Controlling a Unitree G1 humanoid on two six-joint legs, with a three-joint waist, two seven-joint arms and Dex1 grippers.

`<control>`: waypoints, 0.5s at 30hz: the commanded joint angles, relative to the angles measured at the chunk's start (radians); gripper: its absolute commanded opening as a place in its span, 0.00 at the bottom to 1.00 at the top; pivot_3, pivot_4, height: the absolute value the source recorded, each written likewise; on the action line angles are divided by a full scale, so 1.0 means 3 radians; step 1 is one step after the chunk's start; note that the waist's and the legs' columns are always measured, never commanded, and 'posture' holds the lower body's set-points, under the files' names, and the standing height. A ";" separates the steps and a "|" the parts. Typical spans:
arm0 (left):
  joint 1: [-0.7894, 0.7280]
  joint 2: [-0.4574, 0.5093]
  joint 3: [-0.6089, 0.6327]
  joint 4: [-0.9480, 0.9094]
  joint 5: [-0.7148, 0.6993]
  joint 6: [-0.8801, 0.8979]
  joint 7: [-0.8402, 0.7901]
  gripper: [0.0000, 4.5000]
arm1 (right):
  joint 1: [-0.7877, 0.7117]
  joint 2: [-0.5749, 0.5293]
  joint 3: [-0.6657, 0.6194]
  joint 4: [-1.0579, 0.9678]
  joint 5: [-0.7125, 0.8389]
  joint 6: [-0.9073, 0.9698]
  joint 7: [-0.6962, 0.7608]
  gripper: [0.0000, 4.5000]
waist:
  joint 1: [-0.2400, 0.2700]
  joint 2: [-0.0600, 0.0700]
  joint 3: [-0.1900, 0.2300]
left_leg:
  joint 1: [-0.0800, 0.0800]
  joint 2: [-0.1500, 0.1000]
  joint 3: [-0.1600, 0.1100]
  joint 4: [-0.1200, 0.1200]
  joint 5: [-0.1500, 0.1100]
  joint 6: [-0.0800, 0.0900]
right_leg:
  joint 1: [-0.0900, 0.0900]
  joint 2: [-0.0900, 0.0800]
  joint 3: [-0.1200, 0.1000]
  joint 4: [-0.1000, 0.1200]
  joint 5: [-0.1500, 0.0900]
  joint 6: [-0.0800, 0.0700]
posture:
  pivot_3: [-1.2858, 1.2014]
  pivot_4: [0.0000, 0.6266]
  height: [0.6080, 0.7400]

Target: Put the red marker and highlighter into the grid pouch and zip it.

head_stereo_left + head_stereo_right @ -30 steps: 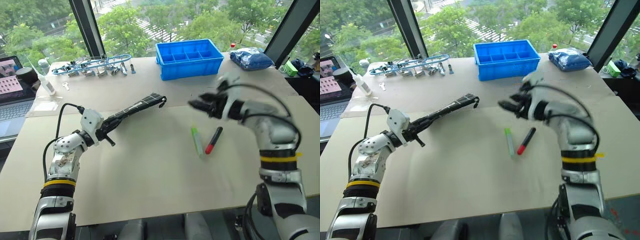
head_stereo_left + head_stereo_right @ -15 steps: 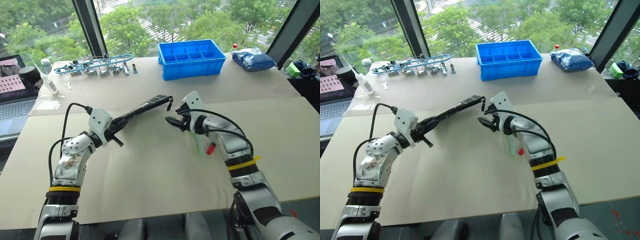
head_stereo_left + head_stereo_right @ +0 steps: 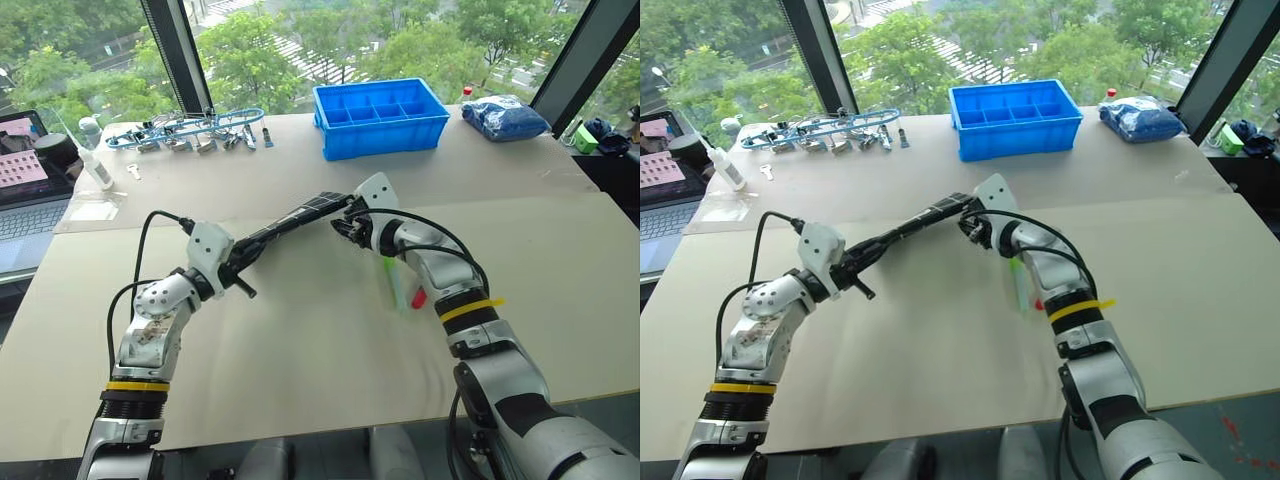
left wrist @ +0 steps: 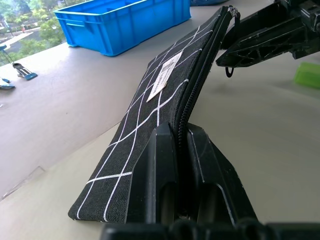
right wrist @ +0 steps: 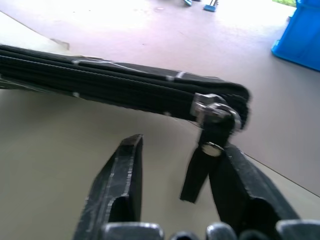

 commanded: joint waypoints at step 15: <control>-0.0112 -0.0009 0.0029 0.0021 0.0026 -0.0083 0.0200 0.00 | -0.0090 0.0284 0.0297 -0.0477 -0.0138 0.0010 0.0173 0.01 | -0.0005 0.0000 0.0000 | -0.0001 0.0000 0.0000 0.0000 0.0000 -0.0001 | -0.0005 0.0000 0.0000 0.0002 0.0000 0.0000 | 0.52 0.24 1.00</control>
